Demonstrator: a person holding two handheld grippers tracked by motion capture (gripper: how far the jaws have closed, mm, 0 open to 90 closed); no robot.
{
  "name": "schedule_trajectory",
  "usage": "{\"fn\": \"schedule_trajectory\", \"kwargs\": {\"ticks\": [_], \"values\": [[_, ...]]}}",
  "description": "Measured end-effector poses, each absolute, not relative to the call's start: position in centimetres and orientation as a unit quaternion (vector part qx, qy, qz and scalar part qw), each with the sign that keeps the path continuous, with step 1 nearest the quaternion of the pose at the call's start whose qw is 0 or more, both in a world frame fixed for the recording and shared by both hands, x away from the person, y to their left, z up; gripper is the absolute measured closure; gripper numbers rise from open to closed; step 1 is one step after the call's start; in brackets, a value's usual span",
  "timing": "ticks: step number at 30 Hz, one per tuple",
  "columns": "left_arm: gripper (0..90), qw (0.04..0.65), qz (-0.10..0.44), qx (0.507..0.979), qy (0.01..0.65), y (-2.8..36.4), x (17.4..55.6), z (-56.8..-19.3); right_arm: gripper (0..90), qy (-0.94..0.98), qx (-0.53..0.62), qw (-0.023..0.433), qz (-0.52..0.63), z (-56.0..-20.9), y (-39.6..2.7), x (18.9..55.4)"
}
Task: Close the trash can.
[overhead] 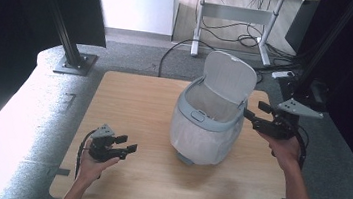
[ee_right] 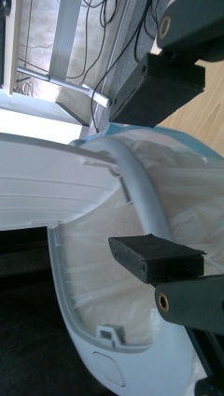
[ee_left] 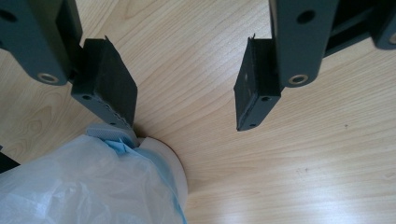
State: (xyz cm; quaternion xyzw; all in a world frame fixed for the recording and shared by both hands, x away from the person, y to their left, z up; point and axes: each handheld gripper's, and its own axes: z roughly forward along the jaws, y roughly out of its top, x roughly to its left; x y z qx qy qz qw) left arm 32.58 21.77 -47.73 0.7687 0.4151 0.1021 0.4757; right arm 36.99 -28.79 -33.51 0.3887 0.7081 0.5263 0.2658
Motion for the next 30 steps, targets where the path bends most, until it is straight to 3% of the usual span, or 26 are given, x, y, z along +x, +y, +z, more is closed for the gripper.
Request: {"fn": "schedule_trajectory", "kwargs": {"ticks": [18, 30], "values": [[39.6, 0.478, 0.089, 0.764, 0.425, 22.2, 32.8, -48.2, 33.0, 0.699, 0.377, 0.247, 0.555, -29.0, -27.1, 40.4], [39.4, 0.479, 0.081, 0.764, 0.424, 22.0, 32.7, -48.3, 28.6, 0.741, 0.319, 0.207, 0.554, -30.1, -24.5, 37.0]]}}
